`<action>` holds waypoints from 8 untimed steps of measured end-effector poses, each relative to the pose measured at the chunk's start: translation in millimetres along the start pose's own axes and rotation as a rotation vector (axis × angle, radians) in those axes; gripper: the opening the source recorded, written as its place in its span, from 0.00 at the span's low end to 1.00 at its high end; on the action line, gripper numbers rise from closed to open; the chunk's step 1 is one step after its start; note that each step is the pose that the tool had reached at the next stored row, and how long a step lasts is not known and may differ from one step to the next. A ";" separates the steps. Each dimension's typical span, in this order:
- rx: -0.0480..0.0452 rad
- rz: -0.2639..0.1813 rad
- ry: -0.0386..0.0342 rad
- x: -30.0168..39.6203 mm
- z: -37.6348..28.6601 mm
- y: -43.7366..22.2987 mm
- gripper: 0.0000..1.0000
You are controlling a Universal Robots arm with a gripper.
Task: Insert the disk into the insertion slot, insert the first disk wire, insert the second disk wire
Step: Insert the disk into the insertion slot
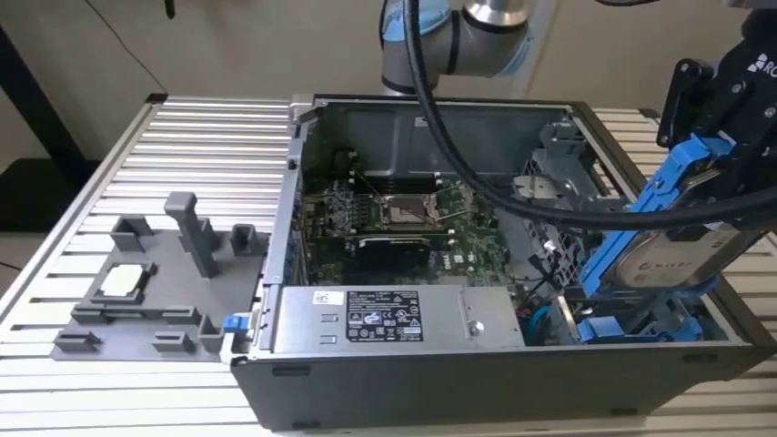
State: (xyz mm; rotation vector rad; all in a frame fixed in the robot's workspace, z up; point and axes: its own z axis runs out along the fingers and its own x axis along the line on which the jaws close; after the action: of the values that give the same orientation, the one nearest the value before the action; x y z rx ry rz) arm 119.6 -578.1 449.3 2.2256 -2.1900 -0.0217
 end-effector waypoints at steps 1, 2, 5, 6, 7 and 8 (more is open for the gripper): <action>0.0003 -0.001 -0.0002 1.0 1.5 -0.7 0.33; 0.0009 -0.002 -0.0001 1.8 2.8 -1.2 0.33; 0.0022 -0.003 -0.0029 2.7 6.3 -1.7 0.33; 0.0023 -0.003 -0.0042 2.8 7.5 -1.8 0.33; 0.0024 -0.003 -0.0058 2.8 8.8 -1.9 0.33; 0.0026 -0.003 -0.0082 2.8 10.1 -1.9 0.33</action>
State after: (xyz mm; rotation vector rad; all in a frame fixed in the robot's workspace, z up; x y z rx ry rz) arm 121.4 -581.0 439.2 2.2343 -2.1919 -0.0282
